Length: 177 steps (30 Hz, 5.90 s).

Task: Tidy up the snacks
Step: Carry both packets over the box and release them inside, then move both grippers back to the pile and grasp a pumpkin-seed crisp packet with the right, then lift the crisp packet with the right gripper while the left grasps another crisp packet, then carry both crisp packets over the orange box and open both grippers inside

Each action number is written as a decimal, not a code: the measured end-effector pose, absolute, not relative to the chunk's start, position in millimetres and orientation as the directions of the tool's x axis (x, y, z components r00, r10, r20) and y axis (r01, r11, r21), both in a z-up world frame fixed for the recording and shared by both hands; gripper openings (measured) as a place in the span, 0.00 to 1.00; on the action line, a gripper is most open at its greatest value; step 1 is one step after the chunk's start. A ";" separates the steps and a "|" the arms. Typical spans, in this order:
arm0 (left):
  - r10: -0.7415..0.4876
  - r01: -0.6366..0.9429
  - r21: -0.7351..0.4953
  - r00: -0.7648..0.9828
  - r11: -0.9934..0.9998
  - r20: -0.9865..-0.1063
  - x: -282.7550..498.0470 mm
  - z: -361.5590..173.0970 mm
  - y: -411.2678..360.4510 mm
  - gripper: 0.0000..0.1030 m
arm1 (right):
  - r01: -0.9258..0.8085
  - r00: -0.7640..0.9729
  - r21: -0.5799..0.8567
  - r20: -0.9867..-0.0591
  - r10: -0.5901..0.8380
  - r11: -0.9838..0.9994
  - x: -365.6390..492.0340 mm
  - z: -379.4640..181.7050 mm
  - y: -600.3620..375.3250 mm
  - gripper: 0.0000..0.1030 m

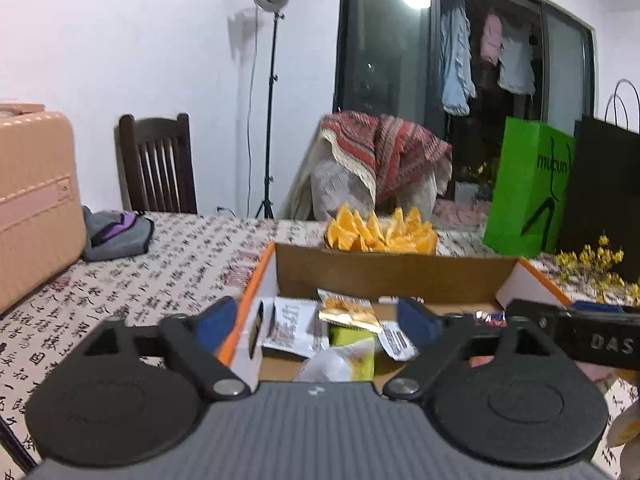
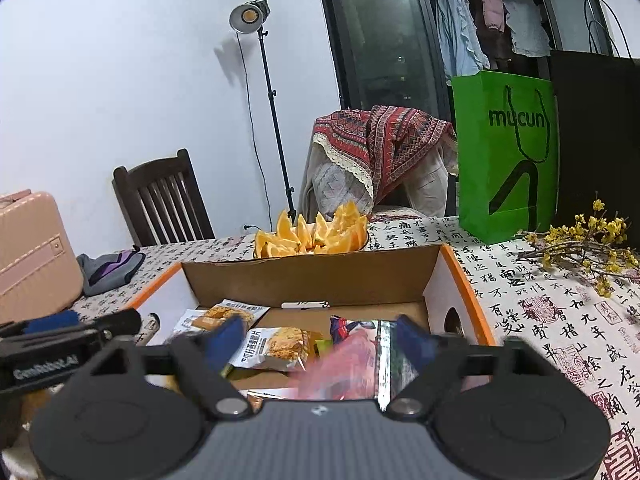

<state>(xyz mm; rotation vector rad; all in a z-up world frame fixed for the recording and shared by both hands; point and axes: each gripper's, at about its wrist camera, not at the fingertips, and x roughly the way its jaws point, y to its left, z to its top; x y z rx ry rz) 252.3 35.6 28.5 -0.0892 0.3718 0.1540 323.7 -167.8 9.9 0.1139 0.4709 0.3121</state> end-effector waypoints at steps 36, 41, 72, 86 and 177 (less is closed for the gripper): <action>0.172 -0.231 -0.098 0.895 0.968 -0.412 166.9 51.2 64.9 1.00 | -0.372 0.789 0.152 -0.468 0.398 0.916 242.6 32.9 -167.3 1.00; 0.174 -0.233 -0.086 0.883 0.969 -0.436 148.1 40.8 74.4 1.00 | -0.403 0.763 0.124 -0.502 0.408 0.907 225.2 23.5 -158.2 1.00; 0.158 -0.229 -0.063 0.820 0.971 -0.549 108.8 -1.3 110.3 1.00 | -0.377 0.692 0.108 -0.627 0.357 0.920 214.5 -17.0 -130.1 0.58; 0.086 -0.121 -0.010 0.758 0.993 -0.647 152.3 -26.0 96.9 1.00 | -0.281 0.759 0.154 -0.569 0.318 0.947 190.0 -9.3 -176.0 0.58; 0.060 -0.125 -0.155 0.929 0.980 -0.366 263.5 25.1 33.1 0.87 | -0.278 0.869 0.107 -0.396 0.298 0.954 312.2 11.8 -173.6 0.72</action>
